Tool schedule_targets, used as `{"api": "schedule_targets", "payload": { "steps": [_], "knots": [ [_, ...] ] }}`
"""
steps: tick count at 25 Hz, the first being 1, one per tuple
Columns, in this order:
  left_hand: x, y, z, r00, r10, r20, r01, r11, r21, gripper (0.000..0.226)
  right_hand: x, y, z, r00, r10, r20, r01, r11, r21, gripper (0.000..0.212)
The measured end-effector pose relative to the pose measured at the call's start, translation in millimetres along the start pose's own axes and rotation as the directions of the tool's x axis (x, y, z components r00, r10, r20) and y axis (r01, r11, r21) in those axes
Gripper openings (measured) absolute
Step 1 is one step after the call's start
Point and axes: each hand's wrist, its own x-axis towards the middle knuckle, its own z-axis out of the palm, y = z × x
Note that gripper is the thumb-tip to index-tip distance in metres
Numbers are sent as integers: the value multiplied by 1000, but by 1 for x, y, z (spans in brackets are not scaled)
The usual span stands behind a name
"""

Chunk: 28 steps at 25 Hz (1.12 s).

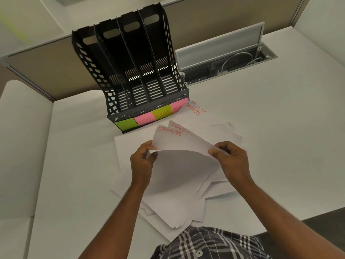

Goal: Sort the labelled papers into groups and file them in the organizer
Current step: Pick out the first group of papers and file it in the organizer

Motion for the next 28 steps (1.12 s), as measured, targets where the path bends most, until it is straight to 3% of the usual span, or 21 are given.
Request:
{"api": "schedule_targets", "payload": {
  "steps": [3, 7, 10, 13, 18, 21, 25, 28],
  "knots": [
    [-1, 1, -2, 999, 50, -5, -50, 999, 10, 28, 3, 0, 1, 997, 63, 34, -64, 997, 36, 10],
    [1, 3, -7, 998, 56, -8, -57, 995, -78, 15, 10, 4, -5, 978, 177, 107, -195, 962, 191, 10],
    [7, -1, -18, 998, 8, -68, -21, 982, -189, 31, 16, 7, -14, 969, 233, 80, -246, 924, 293, 15],
    [7, -7, -27, 1000, -8, 23, 12, 983, -184, 39, 11, 1, -16, 991, 124, 59, -134, 967, 217, 19],
    [7, -6, -26, 989, 21, 149, 3, 987, -161, 39, -9, -24, 4, 959, -138, 247, 100, 982, 160, 24],
    [10, -5, -26, 981, 24, 193, 14, 982, -191, 48, -16, -32, 6, 917, -175, 358, 103, 972, 212, 25],
    [13, -1, -25, 975, -15, 221, 51, 987, -155, 35, -17, -34, 2, 813, -166, 557, 8, 961, 275, 16],
    [14, 0, -23, 984, -24, 175, 47, 991, -125, 29, 1, -32, 2, 872, -64, 486, -76, 962, 263, 7]
  ]
}}
